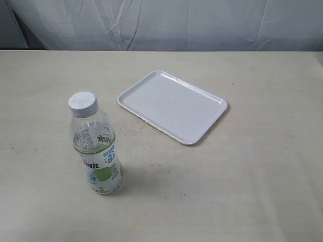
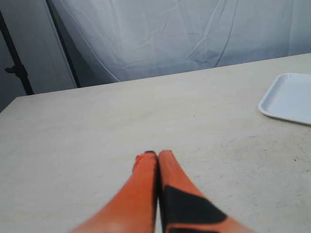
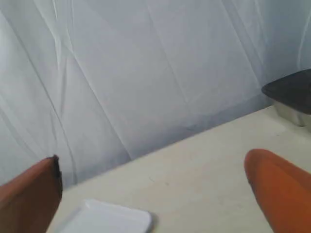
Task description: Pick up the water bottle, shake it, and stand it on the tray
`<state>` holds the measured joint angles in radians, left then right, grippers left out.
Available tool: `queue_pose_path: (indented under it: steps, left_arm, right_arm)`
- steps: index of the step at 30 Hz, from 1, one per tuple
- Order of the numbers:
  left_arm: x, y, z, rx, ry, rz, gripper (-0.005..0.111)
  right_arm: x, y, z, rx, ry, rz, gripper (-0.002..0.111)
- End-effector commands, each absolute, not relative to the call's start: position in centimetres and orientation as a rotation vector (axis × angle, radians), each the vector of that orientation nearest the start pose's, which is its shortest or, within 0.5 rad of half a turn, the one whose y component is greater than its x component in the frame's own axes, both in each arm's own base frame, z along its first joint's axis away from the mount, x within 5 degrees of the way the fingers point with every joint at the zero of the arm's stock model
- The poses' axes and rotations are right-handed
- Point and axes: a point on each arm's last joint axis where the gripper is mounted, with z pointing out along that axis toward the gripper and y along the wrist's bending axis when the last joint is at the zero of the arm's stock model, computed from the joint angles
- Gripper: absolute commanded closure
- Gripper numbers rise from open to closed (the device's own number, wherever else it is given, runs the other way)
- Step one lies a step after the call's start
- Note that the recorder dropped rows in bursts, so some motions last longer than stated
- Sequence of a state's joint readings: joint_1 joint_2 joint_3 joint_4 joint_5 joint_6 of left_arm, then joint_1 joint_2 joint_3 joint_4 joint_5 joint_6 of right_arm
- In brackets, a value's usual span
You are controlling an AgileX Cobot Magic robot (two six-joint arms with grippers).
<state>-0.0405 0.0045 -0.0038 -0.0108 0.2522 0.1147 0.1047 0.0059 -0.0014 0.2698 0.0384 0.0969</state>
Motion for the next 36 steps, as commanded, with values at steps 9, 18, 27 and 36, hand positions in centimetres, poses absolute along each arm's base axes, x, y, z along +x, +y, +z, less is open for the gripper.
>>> queue_pose_path:
  steps: [9, 18, 27, 36]
  left_arm:
    - [5.5, -0.3, 19.1, 0.121, 1.720, 0.036, 0.106]
    - [5.5, -0.3, 19.1, 0.121, 1.720, 0.036, 0.106]
    - [5.5, -0.3, 19.1, 0.121, 1.720, 0.036, 0.106]
    - [5.5, -0.3, 19.1, 0.121, 1.720, 0.036, 0.106]
  right_arm:
    - [5.6, 0.1, 21.9, 0.505, 1.366, 0.671, 0.004]
    - [5.6, 0.3, 21.6, 0.620, 1.373, 0.803, 0.004]
    - [5.6, 0.9, 21.1, 0.722, 1.418, 0.968, 0.004]
    - [5.5, 1.1, 21.1, 0.839, 1.381, 1.108, 0.004]
